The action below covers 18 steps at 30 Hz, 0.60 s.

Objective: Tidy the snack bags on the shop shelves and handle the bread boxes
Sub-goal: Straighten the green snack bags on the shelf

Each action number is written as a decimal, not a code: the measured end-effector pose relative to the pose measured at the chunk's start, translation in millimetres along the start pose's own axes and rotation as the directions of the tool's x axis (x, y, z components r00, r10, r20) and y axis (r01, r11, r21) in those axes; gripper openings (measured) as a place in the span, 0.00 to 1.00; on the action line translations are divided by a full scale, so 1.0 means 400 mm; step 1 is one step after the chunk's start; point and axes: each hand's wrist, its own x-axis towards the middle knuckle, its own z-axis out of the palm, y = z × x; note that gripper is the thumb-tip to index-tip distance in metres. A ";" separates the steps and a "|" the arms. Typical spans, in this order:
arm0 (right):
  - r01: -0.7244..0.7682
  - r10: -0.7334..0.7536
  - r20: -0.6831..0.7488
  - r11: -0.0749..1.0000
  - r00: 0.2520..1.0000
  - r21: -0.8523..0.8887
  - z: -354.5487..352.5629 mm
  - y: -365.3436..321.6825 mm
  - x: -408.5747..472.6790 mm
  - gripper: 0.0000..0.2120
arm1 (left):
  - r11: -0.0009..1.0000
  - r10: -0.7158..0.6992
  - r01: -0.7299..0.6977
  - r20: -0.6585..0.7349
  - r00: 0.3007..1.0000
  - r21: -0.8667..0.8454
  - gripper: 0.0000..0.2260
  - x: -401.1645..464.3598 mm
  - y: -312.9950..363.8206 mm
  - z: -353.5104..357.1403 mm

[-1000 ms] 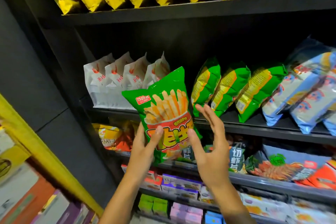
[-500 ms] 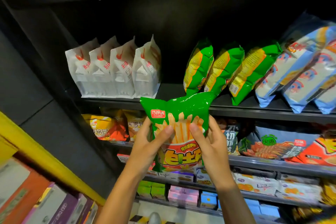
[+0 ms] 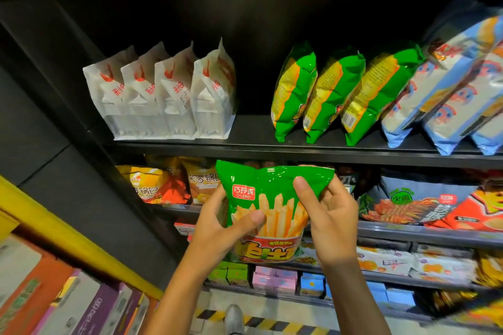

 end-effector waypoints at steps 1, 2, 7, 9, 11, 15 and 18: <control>0.006 -0.006 -0.012 1.000 1.000 -0.003 -0.002 0.006 -0.001 0.04 | 0.999 0.011 -0.010 0.022 1.000 -0.031 0.35 -0.001 0.005 0.001; 0.014 -0.014 -0.013 1.000 1.000 -0.009 -0.004 0.012 -0.002 0.03 | 0.996 0.032 -0.029 0.038 0.999 -0.084 0.36 -0.002 0.010 0.002; 0.026 -0.026 0.007 1.000 1.000 0.006 -0.003 0.016 -0.011 0.05 | 0.994 0.069 -0.071 -0.030 0.997 -0.082 0.16 0.001 0.030 0.018; 0.008 -0.009 0.025 0.999 1.000 0.044 0.000 0.012 -0.013 0.03 | 0.996 0.032 -0.038 -0.072 0.997 -0.084 0.14 0.004 0.020 0.018; -0.003 0.001 0.048 0.998 0.999 0.056 -0.005 0.012 -0.014 0.15 | 0.992 0.038 -0.046 -0.072 0.997 -0.116 0.14 0.006 0.019 0.018; -0.031 0.025 0.099 0.998 0.995 0.061 -0.021 0.005 -0.010 0.13 | 0.993 0.039 -0.043 -0.035 0.999 -0.109 0.14 0.008 0.011 0.010; -0.043 0.037 0.121 0.998 0.992 0.050 -0.037 -0.001 -0.006 0.13 | 0.994 0.001 -0.003 -0.015 1.000 -0.106 0.15 0.008 0.002 0.009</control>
